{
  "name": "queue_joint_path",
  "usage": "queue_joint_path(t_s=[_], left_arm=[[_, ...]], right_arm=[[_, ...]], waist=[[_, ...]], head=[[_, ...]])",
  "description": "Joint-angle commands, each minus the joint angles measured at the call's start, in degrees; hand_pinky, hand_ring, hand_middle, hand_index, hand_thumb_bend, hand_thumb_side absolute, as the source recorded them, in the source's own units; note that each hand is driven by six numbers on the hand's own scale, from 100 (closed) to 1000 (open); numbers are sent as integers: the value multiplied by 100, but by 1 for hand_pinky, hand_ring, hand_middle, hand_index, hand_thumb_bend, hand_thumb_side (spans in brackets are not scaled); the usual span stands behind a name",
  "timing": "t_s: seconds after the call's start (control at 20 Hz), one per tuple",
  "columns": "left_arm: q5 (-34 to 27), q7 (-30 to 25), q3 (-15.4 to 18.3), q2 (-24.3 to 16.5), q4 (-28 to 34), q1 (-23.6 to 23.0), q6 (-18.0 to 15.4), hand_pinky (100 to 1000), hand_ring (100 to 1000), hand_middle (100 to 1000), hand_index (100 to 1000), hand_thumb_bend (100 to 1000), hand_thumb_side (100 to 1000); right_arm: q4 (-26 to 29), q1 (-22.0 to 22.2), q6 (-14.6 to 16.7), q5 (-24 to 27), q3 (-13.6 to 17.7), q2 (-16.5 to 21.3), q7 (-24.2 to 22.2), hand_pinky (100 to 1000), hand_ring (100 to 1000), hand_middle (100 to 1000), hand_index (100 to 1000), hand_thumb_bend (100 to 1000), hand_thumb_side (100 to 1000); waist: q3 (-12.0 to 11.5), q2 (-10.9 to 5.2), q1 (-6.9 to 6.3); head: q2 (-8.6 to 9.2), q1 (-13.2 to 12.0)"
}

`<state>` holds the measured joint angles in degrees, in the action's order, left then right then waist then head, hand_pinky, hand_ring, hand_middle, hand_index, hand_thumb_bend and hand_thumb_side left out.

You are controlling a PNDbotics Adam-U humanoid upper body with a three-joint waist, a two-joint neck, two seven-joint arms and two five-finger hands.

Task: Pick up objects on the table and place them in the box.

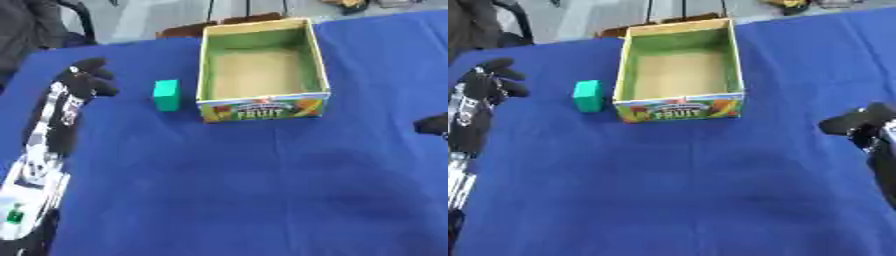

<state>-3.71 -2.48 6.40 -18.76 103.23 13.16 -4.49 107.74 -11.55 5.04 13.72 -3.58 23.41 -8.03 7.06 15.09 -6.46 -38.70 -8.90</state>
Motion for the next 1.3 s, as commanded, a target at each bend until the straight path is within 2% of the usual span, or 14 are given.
queue_joint_path(t_s=[0.05,0.35,0.45,0.55,0.7,0.9,1.15,1.3], left_arm=[[9,-29,51,-183,145,29,-4,677,583,612,812,723,786],[20,-55,48,-219,147,45,-2,679,584,614,815,719,779],[50,-82,43,-277,144,51,8,681,589,619,820,727,733],[156,-165,42,-430,132,85,55,690,605,637,835,654,650],[417,-398,14,-820,41,234,255,703,645,694,871,583,554],[792,-769,-194,-1423,-353,610,581,728,692,742,906,595,475],[1246,-1222,-772,-2161,-1070,1251,863,734,731,776,922,653,412],[1521,-1497,-1122,-2608,-1516,1657,885,735,740,781,923,677,397]], right_arm=[[130,-27,9,0,33,87,21,746,688,514,547,100,869],[130,-26,9,2,33,89,20,746,688,514,547,100,869],[129,-23,8,1,34,91,20,746,688,514,547,100,869],[127,-17,8,-1,34,96,20,746,688,514,547,100,869],[121,1,7,-9,32,120,18,746,687,514,547,100,869],[110,24,4,-15,24,150,10,746,688,514,547,100,870],[103,42,3,-27,10,181,-6,746,687,513,547,100,871],[97,46,-2,-31,-7,184,-19,746,687,513,547,100,874]], waist=[[3,-108,39],[7,-113,39],[10,-115,39],[8,-121,38],[2,-147,17],[12,-187,-25],[81,-212,-65],[139,-220,-87]], head=[[23,17],[25,19],[24,21],[17,23],[-12,25],[-30,38],[-28,36],[-42,16]])
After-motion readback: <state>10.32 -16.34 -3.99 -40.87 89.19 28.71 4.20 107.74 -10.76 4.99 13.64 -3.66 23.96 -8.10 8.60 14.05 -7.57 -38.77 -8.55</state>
